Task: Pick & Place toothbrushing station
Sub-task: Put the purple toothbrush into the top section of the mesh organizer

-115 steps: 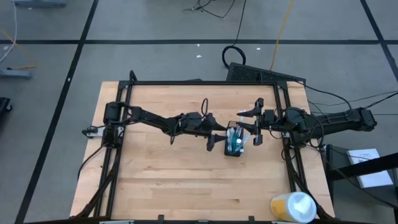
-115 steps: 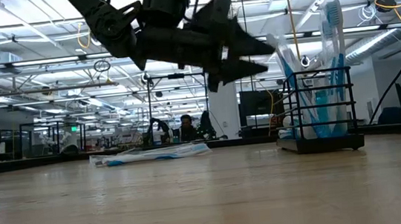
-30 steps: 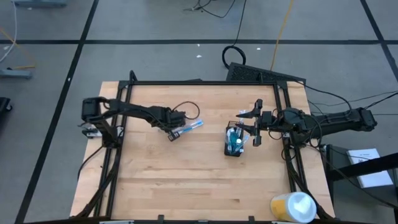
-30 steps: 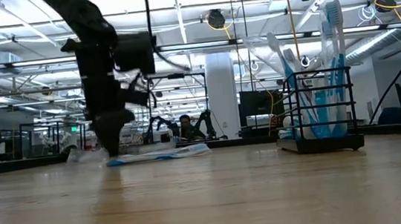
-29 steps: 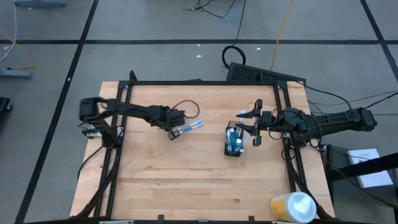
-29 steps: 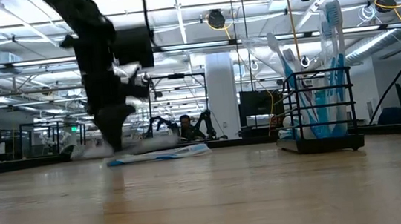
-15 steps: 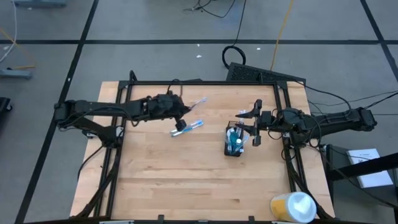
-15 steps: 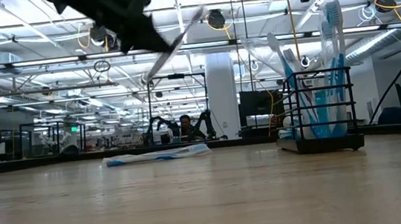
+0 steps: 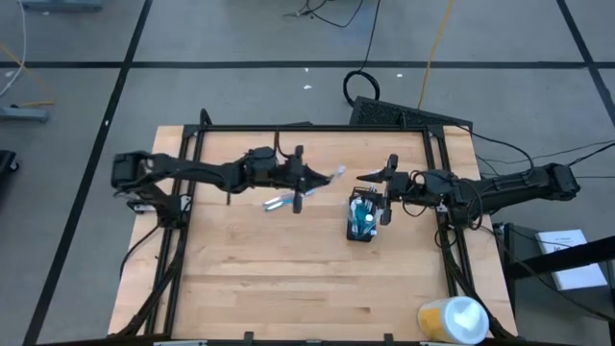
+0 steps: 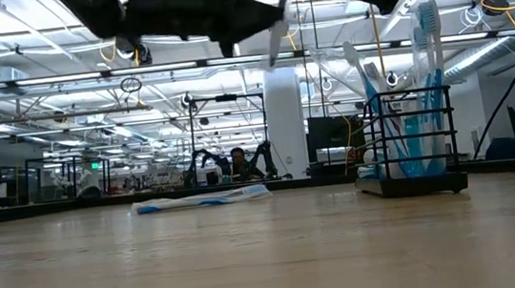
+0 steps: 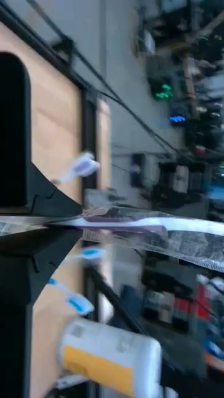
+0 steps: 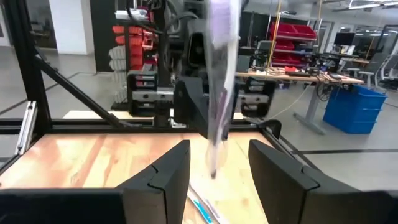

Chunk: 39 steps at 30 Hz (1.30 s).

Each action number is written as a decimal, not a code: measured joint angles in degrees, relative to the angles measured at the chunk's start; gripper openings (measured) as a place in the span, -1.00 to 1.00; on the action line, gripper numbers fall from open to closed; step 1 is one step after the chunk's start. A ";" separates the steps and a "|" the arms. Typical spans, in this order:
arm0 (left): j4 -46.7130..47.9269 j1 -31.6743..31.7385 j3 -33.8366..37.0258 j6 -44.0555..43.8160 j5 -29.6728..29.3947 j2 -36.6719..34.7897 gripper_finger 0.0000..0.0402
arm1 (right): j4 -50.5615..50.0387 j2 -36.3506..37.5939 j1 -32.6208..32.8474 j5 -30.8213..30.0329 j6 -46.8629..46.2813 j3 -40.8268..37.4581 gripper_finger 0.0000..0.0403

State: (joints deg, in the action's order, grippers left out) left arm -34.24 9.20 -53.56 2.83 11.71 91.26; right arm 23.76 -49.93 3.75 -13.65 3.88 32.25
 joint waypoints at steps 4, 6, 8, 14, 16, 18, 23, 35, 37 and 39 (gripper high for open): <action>-11.75 1.42 -0.02 -2.68 4.79 6.26 -0.93 | -0.07 0.62 0.00 -0.02 0.00 0.00 -0.22; -17.80 1.95 -0.02 -2.94 6.31 9.48 -0.93 | -0.03 1.56 0.00 -0.03 0.12 0.00 -0.22; -23.75 2.35 -0.02 -2.75 6.37 12.50 -0.93 | -0.10 2.96 0.00 -0.04 0.37 0.00 -0.22; -34.27 4.06 -0.16 -4.59 6.45 19.10 -0.93 | -2.58 7.89 0.00 -0.16 0.44 0.00 -0.22; -34.90 4.41 -0.93 -5.16 6.52 20.76 -0.93 | -3.87 8.89 0.00 -1.80 0.12 0.02 -0.22; -34.87 4.40 -2.44 -5.99 7.93 22.31 -0.93 | -5.48 9.36 0.00 -4.33 -0.01 0.02 -0.22; -33.51 4.10 -7.80 -6.97 10.89 25.28 -0.93 | -7.88 8.54 -0.02 -7.47 -1.14 0.02 -0.22; -16.88 1.88 -16.82 -0.99 12.34 25.69 -0.93 | 0.33 0.48 -1.75 -7.10 -0.50 0.00 -0.22; -16.30 1.66 -16.83 -0.98 12.32 25.70 -0.93 | 1.77 0.11 -1.98 -7.12 0.20 0.00 -0.22; -16.18 1.54 -16.83 -1.03 12.32 25.69 -0.93 | 2.31 0.14 -2.11 -7.10 0.38 0.00 -0.22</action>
State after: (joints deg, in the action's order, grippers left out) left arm -50.41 10.74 -70.39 1.80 24.03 116.95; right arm 26.07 -49.79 1.64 -20.75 4.25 32.25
